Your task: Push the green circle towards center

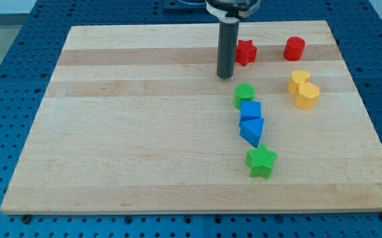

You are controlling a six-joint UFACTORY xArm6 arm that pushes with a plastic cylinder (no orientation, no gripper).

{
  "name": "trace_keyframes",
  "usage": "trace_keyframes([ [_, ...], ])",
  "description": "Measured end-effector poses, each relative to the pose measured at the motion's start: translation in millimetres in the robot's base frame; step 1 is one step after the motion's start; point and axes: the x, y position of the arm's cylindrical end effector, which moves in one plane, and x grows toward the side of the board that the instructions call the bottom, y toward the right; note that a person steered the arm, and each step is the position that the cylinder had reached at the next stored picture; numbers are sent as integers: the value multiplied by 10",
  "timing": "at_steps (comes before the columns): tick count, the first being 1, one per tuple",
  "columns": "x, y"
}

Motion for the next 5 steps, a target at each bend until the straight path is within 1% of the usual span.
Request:
trace_keyframes([
  [1,-152,15],
  [5,-389,218],
])
